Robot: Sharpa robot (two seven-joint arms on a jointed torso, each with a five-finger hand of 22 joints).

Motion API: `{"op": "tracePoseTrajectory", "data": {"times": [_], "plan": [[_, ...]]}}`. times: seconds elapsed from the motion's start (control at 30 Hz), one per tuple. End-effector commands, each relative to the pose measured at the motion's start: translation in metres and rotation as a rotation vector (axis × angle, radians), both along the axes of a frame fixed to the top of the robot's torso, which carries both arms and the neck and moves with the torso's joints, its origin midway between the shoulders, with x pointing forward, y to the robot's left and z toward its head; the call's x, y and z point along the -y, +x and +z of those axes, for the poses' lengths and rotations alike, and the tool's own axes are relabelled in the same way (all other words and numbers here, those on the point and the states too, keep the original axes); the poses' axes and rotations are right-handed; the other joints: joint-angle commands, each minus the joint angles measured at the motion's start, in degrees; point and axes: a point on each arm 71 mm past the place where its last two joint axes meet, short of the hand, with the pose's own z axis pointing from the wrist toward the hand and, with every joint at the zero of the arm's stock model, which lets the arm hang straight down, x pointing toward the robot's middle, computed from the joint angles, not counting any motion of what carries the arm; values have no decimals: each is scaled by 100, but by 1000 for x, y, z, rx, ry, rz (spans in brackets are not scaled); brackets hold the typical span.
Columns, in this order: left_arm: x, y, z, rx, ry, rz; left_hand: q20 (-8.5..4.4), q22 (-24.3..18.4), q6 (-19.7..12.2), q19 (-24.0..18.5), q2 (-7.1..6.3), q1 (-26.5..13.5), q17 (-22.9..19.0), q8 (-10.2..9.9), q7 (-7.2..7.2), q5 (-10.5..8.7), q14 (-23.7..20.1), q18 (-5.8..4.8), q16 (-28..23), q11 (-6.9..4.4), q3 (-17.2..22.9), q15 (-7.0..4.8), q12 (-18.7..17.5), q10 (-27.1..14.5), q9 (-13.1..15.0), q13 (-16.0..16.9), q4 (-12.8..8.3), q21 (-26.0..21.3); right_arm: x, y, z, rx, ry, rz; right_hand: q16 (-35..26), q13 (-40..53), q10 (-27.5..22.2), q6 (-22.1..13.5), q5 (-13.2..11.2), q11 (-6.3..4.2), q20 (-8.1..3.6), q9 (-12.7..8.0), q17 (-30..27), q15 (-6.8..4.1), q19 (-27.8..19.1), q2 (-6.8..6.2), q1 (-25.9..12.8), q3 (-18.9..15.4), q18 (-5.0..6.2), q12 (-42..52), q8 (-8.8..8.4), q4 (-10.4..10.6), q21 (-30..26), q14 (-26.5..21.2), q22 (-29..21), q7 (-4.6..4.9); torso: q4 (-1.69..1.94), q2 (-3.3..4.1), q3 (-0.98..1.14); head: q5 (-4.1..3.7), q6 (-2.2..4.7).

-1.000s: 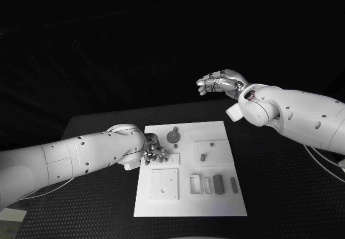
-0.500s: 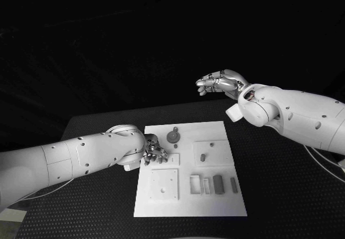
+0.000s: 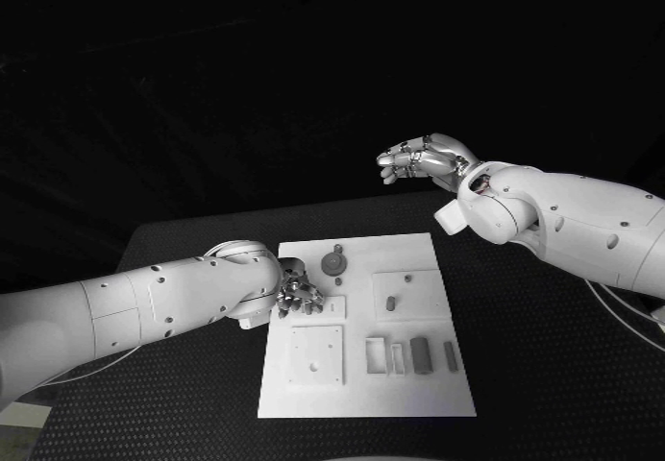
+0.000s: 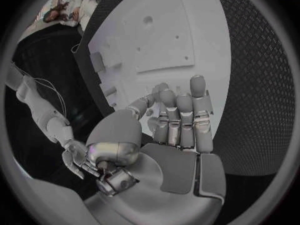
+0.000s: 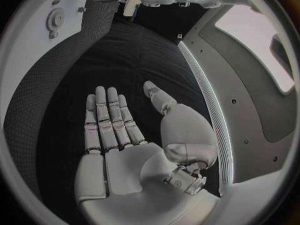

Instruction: Assemble the parts on the task board

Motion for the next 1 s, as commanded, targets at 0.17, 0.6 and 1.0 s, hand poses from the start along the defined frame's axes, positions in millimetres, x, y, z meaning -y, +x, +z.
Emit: {"op": "tracePoseTrajectory", "data": {"times": [0.17,0.6,1.0], "plan": [[0,0,0,26,6,-14,-35,127,16,26,17,20,-9,-31,-7,15,30,-33,-17,-11,1173,-34,-18,22,9,6,-1135,30,-2,-1,0,3,-2,18,20,-11,-26,30,-4,0,51,-9,-10,-5,-8,19,28,-19,38,26,32,-29,-34,-29,106,150,-1,0,1,3,0],[-4,-1,0,28,-20,8,-38,126,28,32,1,27,-10,-30,-12,31,41,-31,-15,-16,1189,-37,-17,32,20,8,-1138,35,-1,-1,0,2,-2,16,21,-17,-26,31,-5,1,52,-11,-12,-5,-8,20,25,-23,40,27,33,-27,-37,-29,106,150,-1,-2,2,-6,0],[-3,-2,0,20,-30,11,-38,126,34,35,-7,30,-11,-30,-14,39,46,-31,-15,-18,1197,-38,-18,37,26,8,-1137,38,0,-1,0,1,0,16,21,-22,-25,31,-5,1,53,-13,-13,-5,-8,20,25,-25,41,27,34,-27,-40,-29,107,150,0,-3,2,-6,4]]}}
